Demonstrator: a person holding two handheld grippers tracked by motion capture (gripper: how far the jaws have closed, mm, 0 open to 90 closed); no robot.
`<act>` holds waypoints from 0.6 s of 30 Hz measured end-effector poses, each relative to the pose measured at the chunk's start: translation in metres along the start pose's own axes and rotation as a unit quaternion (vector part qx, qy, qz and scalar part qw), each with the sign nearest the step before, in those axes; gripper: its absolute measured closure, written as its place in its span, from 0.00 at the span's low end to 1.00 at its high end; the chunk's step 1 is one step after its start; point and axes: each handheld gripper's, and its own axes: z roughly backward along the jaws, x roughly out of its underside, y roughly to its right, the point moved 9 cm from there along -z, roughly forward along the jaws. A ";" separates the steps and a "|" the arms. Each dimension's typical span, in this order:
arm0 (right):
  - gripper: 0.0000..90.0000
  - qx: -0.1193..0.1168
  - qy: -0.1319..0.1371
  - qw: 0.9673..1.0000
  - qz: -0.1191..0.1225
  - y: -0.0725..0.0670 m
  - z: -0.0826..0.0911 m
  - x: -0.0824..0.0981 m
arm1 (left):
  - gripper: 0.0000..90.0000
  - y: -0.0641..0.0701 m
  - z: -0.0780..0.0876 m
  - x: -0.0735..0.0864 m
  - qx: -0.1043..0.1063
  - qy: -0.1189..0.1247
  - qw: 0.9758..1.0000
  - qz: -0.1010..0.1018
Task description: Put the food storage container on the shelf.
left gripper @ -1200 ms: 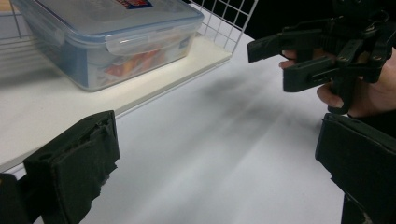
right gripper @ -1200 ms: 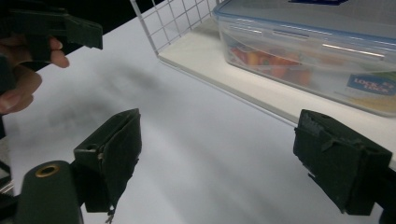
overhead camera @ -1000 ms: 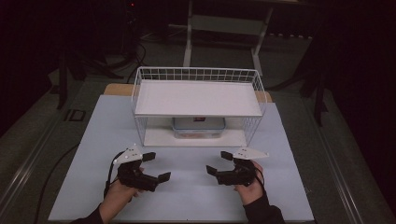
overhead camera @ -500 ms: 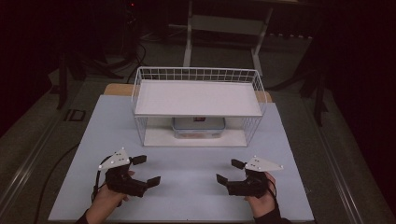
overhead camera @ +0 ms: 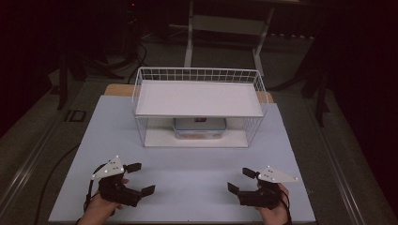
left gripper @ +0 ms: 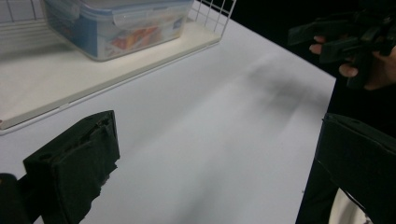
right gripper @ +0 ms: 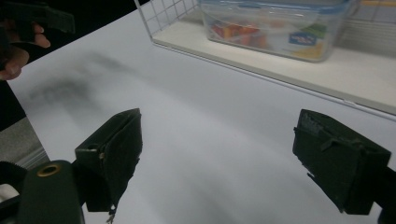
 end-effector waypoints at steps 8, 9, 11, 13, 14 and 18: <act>0.17 0.009 0.005 1.000 0.013 0.014 0.010 0.008 | 0.00 -0.006 -0.004 0.005 -0.006 0.002 1.000 0.004; 0.17 0.010 0.008 1.000 0.013 0.017 0.012 0.008 | 0.00 -0.007 -0.004 0.006 -0.006 0.001 1.000 0.004; 0.17 0.010 0.010 1.000 0.011 0.021 0.013 0.010 | 0.00 -0.007 -0.006 0.007 -0.005 0.001 1.000 0.001; 0.18 0.009 0.011 1.000 0.009 0.026 0.014 0.013 | 0.00 -0.007 -0.008 0.007 -0.003 -0.001 1.000 0.001; 0.18 0.008 0.008 1.000 0.006 0.027 0.013 0.014 | 0.00 -0.006 -0.009 0.007 -0.004 0.002 1.000 0.001; 0.19 0.001 -0.007 1.000 0.004 0.029 0.008 0.020 | 0.00 -0.006 -0.011 0.008 -0.009 0.004 1.000 -0.004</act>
